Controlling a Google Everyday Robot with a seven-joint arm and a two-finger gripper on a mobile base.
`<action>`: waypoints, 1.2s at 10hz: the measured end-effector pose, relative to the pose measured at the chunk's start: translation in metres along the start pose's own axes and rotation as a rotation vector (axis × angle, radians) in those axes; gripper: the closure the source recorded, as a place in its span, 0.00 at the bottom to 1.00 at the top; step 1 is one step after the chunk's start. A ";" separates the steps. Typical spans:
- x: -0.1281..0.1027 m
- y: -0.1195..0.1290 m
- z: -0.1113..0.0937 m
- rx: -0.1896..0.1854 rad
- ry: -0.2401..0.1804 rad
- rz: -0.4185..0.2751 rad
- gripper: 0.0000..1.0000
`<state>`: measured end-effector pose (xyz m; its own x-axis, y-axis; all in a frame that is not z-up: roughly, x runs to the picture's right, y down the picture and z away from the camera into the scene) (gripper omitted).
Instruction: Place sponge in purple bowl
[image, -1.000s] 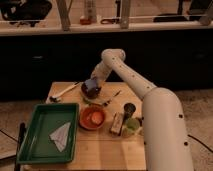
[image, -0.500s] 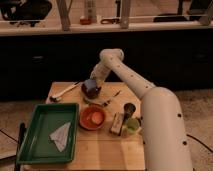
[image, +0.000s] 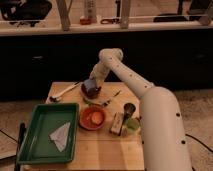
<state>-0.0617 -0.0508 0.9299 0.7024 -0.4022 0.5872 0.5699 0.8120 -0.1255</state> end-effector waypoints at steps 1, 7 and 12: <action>0.001 0.001 0.000 -0.002 0.000 0.006 0.89; -0.002 0.002 0.001 -0.012 0.005 0.015 0.29; -0.002 0.001 -0.004 -0.012 0.007 0.013 0.20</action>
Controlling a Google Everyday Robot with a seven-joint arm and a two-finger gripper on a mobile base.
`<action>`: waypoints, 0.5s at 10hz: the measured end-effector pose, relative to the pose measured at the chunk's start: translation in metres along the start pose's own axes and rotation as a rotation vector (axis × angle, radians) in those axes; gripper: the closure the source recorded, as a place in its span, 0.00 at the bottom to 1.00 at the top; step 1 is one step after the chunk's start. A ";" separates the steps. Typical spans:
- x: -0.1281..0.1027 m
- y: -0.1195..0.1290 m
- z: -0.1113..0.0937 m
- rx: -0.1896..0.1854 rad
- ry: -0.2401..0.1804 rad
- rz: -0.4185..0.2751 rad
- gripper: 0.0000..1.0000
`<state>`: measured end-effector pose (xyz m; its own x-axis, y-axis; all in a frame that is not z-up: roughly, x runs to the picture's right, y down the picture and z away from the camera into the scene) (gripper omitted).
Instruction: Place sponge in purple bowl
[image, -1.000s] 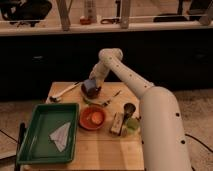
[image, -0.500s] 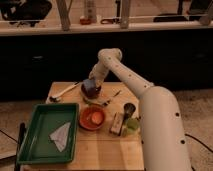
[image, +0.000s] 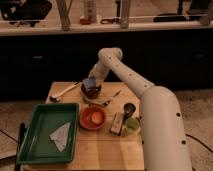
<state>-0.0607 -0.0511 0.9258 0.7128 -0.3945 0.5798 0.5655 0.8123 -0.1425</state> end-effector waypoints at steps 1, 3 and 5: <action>0.000 -0.001 -0.001 0.000 -0.001 -0.002 0.20; 0.000 -0.001 -0.001 -0.001 -0.004 -0.006 0.20; 0.001 -0.001 -0.002 -0.004 -0.005 -0.010 0.20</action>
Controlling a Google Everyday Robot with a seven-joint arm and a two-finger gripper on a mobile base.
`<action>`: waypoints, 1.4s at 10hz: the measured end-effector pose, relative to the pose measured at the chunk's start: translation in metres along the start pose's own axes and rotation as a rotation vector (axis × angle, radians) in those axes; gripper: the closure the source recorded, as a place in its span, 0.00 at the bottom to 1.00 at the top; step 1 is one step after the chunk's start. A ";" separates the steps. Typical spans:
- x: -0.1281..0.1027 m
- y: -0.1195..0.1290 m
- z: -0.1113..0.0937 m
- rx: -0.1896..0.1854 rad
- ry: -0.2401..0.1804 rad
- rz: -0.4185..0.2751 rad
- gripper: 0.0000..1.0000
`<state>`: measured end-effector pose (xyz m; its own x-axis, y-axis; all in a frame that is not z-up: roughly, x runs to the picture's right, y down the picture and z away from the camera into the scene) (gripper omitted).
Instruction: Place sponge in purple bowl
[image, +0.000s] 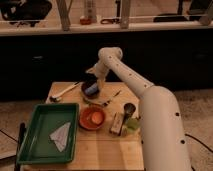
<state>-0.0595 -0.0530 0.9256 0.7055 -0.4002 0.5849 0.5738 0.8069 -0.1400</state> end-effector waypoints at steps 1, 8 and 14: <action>0.000 0.000 0.000 -0.001 0.000 0.000 0.20; 0.003 0.005 -0.002 0.000 -0.001 0.003 0.20; 0.006 0.006 -0.003 0.008 -0.004 0.013 0.20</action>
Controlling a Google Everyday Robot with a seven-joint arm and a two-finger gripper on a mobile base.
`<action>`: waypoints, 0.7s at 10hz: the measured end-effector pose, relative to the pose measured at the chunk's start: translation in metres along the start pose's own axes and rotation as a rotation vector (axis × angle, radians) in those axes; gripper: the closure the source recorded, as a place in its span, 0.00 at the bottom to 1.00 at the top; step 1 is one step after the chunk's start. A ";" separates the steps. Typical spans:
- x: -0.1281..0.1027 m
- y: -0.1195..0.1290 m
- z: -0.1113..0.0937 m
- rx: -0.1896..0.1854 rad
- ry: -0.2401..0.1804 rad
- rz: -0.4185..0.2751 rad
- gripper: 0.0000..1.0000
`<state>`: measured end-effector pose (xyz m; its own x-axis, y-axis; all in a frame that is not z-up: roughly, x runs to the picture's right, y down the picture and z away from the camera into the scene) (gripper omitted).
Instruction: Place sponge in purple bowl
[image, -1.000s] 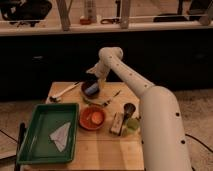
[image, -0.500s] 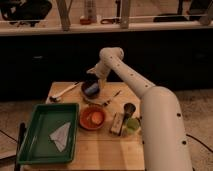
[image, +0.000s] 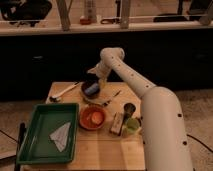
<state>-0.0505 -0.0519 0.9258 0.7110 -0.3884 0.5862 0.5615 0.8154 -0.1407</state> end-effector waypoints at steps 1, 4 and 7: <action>0.000 0.000 0.000 0.001 -0.001 0.000 0.20; 0.002 0.001 -0.001 0.005 -0.004 0.001 0.20; 0.002 0.001 0.000 0.004 -0.004 0.000 0.20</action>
<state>-0.0486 -0.0521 0.9266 0.7091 -0.3866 0.5897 0.5597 0.8172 -0.1373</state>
